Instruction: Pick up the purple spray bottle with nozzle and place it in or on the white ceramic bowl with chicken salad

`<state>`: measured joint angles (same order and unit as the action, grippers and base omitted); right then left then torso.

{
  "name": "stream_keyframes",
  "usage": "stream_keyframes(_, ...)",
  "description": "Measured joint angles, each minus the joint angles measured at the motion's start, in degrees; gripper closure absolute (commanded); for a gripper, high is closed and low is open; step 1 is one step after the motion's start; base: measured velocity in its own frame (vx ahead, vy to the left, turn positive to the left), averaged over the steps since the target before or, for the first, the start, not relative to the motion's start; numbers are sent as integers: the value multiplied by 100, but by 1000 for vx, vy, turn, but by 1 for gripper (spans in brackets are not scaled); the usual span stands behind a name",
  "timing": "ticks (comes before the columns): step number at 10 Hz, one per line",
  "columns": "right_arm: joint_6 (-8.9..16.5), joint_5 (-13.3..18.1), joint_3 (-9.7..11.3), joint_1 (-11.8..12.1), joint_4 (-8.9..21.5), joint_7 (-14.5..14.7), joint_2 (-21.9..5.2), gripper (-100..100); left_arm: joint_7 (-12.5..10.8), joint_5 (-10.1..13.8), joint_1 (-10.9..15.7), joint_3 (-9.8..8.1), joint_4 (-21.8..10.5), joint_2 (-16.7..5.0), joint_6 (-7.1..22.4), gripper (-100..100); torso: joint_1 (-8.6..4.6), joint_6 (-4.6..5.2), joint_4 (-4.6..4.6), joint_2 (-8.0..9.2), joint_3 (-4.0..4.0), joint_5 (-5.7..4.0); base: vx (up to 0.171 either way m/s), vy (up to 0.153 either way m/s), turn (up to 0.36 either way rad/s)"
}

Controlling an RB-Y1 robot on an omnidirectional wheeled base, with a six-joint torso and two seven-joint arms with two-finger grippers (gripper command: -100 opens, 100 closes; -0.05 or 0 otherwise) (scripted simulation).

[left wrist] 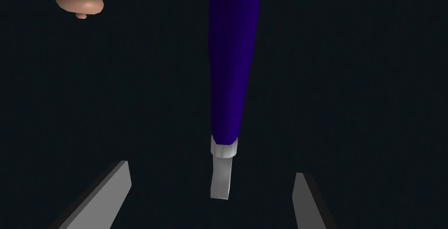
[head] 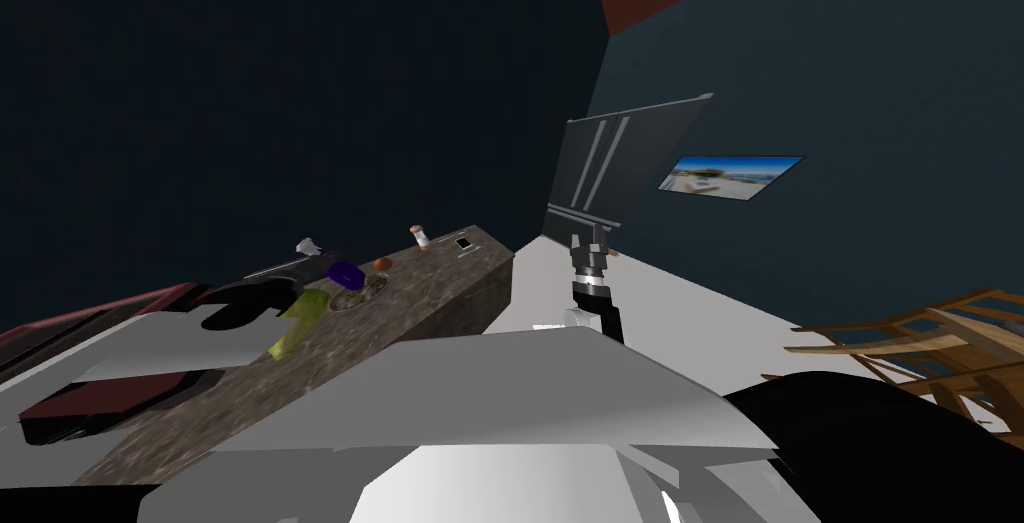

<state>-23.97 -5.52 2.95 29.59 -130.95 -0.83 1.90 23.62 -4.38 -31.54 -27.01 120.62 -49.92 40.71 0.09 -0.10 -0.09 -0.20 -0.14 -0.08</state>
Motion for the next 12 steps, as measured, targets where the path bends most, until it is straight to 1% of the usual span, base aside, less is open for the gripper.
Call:
stream_keyframes(6,0,0,0,0,0,0,0,0,-30,428,-238,-273,759,-348,637,-100,-17,0,1,4,2,-3,8,6,13)
stream_keyframes(7,0,0,1,0,0,0,0,0,-32,433,-240,-276,770,-353,656,0,-15,1,1,5,3,-2,0,0,0)
stream_keyframes(12,0,0,0,0,0,0,0,0,-32,433,-240,-276,768,-353,655,0,-13,1,1,6,3,-2,0,0,0)
